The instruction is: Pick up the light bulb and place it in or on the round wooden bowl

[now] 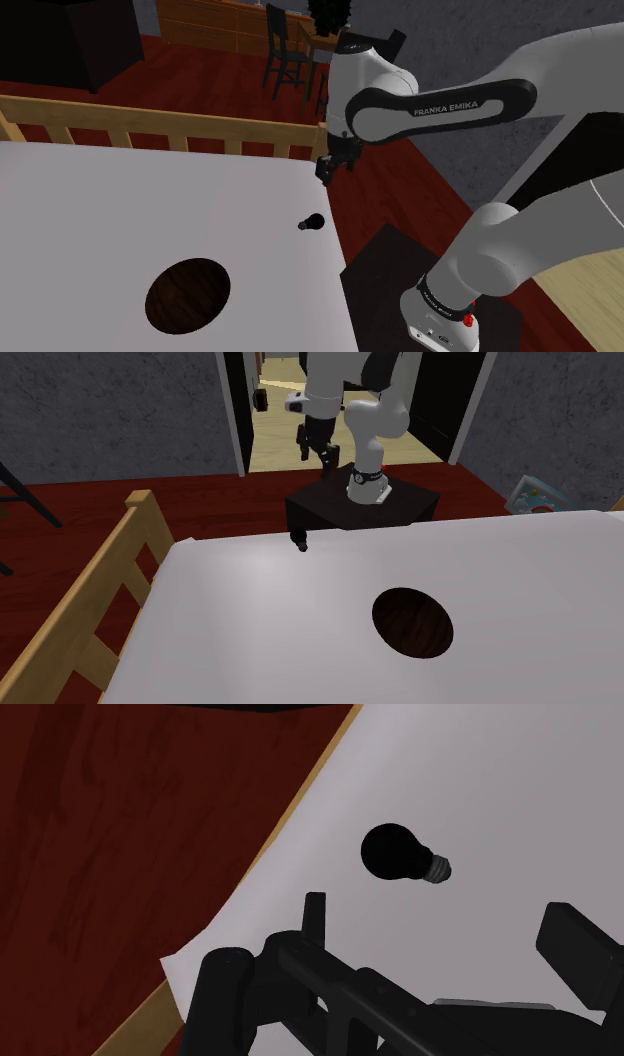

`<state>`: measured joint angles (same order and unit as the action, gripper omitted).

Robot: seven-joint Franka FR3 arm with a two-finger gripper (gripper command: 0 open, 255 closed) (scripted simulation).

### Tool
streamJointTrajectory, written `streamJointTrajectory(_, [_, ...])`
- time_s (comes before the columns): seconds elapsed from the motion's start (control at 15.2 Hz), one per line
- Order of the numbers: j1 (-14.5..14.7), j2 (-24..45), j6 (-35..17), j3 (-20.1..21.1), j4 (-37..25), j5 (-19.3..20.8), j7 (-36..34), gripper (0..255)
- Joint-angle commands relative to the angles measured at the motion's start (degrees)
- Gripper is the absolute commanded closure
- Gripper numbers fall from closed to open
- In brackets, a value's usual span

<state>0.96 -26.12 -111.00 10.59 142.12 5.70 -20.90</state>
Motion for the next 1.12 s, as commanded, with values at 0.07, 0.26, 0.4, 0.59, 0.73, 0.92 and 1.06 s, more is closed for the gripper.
streamJointTrajectory(0.07, [-0.24, 5.80, -5.25, 1.97, 0.26, 1.41, -3.42, 0])
streamJointTrajectory(0.26, [-0.67, 12.32, -9.77, 3.74, -0.63, 3.72, -7.20, 0])
streamJointTrajectory(0.4, [-0.95, 16.93, -12.45, 4.75, -1.68, 5.77, -9.99, 0])
streamJointTrajectory(0.59, [-1.15, 24.15, -15.83, 5.80, -3.92, 9.59, -14.53, 0])
streamJointTrajectory(0.73, [-0.99, 29.09, -17.61, 6.06, -5.85, 12.50, -17.69, 0])
streamJointTrajectory(0.92, [-0.59, 33.88, -19.56, 5.74, -7.52, 15.53, -20.66, 0])
streamJointTrajectory(1.06, [-0.68, 34.91, -20.97, 5.38, -7.03, 16.45, -21.25, 0])
